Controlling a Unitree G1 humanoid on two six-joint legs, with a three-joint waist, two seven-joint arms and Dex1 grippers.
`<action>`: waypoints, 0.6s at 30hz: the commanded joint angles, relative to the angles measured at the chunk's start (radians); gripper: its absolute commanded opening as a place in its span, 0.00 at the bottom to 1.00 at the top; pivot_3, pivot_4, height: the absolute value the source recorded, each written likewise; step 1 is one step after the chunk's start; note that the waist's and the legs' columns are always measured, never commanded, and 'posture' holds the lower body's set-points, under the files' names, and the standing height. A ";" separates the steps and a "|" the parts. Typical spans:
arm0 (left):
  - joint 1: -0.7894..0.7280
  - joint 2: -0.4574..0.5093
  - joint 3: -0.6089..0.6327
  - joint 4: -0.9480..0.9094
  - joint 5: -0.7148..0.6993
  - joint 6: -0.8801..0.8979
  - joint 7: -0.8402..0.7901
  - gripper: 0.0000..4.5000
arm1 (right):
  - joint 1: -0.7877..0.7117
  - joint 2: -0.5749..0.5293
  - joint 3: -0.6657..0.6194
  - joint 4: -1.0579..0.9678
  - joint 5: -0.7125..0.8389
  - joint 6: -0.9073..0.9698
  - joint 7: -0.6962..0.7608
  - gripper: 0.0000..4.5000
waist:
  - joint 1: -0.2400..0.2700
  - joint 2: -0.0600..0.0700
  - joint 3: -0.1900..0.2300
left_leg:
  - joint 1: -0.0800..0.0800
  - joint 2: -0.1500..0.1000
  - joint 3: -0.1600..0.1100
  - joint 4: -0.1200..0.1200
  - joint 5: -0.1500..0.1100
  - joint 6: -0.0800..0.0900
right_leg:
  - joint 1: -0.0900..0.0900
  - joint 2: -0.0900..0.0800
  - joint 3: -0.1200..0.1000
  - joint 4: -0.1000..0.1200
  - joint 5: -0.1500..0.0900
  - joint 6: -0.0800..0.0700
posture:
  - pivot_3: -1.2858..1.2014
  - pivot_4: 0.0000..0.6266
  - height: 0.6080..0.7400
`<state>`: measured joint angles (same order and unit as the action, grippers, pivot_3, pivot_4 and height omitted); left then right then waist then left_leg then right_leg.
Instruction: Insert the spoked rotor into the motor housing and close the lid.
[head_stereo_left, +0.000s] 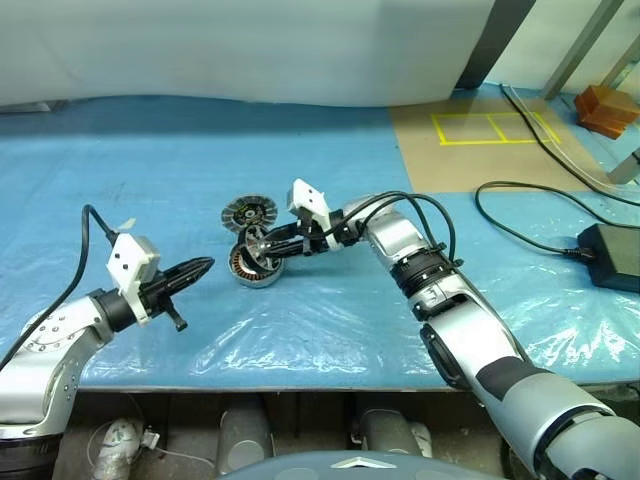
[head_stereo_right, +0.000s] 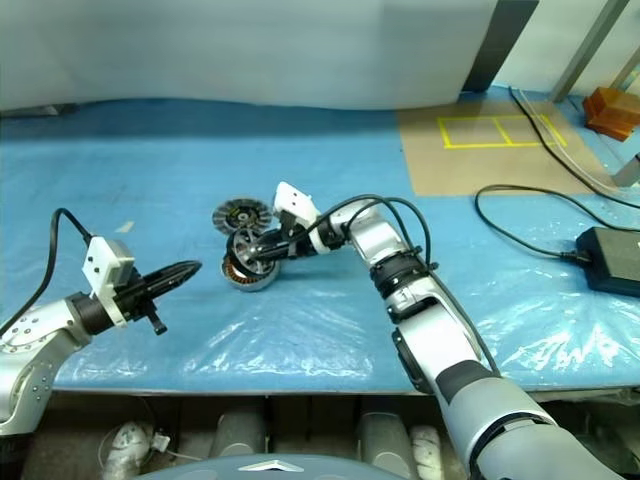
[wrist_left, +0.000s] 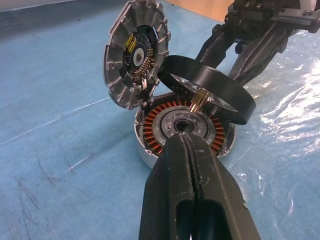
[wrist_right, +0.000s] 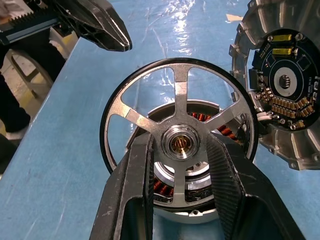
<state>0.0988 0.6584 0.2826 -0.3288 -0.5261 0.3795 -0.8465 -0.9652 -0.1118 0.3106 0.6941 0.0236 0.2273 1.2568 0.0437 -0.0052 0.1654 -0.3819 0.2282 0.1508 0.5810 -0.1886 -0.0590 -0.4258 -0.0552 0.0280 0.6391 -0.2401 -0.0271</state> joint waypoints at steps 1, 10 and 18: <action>0.000 0.001 0.003 -0.028 -0.002 -0.010 0.006 0.00 | -0.019 0.003 0.006 0.010 -0.005 -0.013 -0.005 0.26 | 0.000 0.000 0.000 | 0.000 0.000 0.000 0.000 0.000 0.000 | 0.000 0.000 0.000 0.000 0.000 0.000 | 0.52 0.24 1.00; -0.007 -0.010 -0.018 -0.029 -0.002 -0.012 0.018 0.00 | -0.020 0.027 0.042 0.015 -0.044 -0.026 -0.047 0.26 | -0.003 0.000 0.000 | 0.001 0.000 0.000 0.000 0.000 0.000 | 0.000 0.000 0.000 0.000 0.000 0.000 | 0.52 0.24 1.00; -0.003 -0.014 -0.021 -0.031 -0.006 -0.013 0.024 0.00 | -0.030 0.000 0.057 -0.009 -0.033 0.012 0.027 0.61 | -0.001 0.000 0.000 | 0.001 0.000 0.000 0.000 0.000 0.000 | 0.001 0.000 0.000 0.000 0.000 0.000 | 0.52 0.24 1.00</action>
<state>0.0966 0.6447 0.2534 -0.3295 -0.5262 0.3794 -0.8238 -0.9802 -0.1103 0.3692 0.7156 -0.0213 0.2290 1.2637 0.0425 -0.0052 0.1654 -0.3813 0.2281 0.1509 0.5808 -0.1887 -0.0591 -0.4252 -0.0553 0.0283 0.6390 -0.2402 -0.0271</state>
